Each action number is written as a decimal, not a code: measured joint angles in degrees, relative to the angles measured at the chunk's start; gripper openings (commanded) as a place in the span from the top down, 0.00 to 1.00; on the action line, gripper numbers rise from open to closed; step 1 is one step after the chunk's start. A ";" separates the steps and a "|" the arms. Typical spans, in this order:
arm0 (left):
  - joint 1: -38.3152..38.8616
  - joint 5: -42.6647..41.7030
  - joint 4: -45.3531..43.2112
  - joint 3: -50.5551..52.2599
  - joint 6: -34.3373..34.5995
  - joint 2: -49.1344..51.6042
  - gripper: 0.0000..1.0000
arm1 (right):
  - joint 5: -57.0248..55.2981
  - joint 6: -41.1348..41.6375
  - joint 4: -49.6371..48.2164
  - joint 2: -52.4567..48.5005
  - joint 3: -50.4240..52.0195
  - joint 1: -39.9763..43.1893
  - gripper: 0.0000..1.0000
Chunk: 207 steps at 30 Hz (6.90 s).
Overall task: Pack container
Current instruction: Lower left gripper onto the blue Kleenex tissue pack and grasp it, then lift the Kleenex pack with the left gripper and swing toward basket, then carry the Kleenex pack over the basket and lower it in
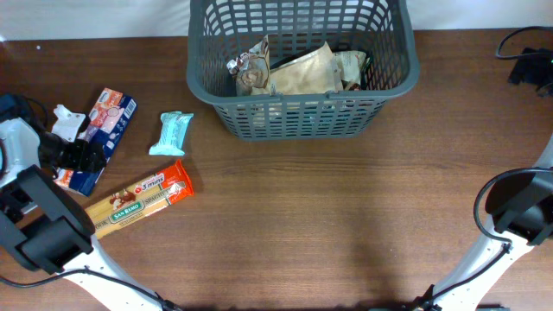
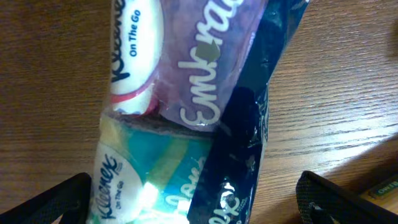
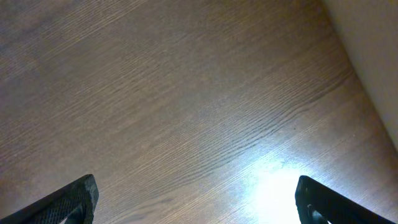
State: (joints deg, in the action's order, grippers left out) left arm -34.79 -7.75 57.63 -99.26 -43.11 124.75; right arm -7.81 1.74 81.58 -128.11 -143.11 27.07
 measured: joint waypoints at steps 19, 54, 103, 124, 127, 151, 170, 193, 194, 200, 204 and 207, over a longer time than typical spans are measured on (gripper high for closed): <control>0.00 -4.42 -0.66 0.00 -0.02 0.48 0.01 | 0.02 0.00 0.00 0.00 0.00 0.00 0.01; -0.07 -3.34 -4.02 2.36 1.14 1.27 0.01 | 0.02 -0.02 0.00 0.00 0.00 0.00 0.01; 3.61 -20.11 -2.16 -14.08 23.61 0.33 0.98 | 0.00 0.02 -0.02 0.00 0.00 0.00 0.01; 32.11 -24.68 -1.18 -51.71 35.98 -10.14 0.98 | 0.00 0.00 0.00 0.00 0.00 0.00 0.01; 36.52 -24.68 -1.01 -51.69 35.60 -9.70 0.98 | 0.02 0.00 0.00 0.00 0.00 0.00 0.01; 43.45 -24.41 -9.90 -51.69 26.36 3.15 0.98 | 0.00 0.00 0.00 0.00 0.00 0.00 0.01; 50.29 -25.11 6.21 -51.60 16.35 10.88 0.98 | 0.00 0.00 0.00 0.00 0.00 0.00 0.01; 46.36 -25.22 19.69 -51.60 1.29 10.91 0.94 | 0.02 -0.02 0.00 0.00 0.00 0.00 0.01; 46.23 -25.24 19.78 -51.60 1.09 10.91 0.95 | 0.02 0.02 0.00 0.00 0.00 0.00 0.01; 46.12 -25.24 20.28 -51.60 0.81 10.91 0.98 | 0.02 -0.02 0.00 0.00 0.00 0.00 0.01; 46.16 -25.27 21.40 -51.60 0.66 11.30 0.97 | 0.00 0.00 0.00 0.00 0.00 0.00 0.01; 46.18 -25.27 22.12 -51.60 0.68 12.63 0.88 | 0.02 0.00 0.00 0.00 0.00 0.00 0.01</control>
State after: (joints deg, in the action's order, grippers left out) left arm 11.40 -33.01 79.75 -150.87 -42.44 137.38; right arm -7.79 1.74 81.58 -128.11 -143.11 27.07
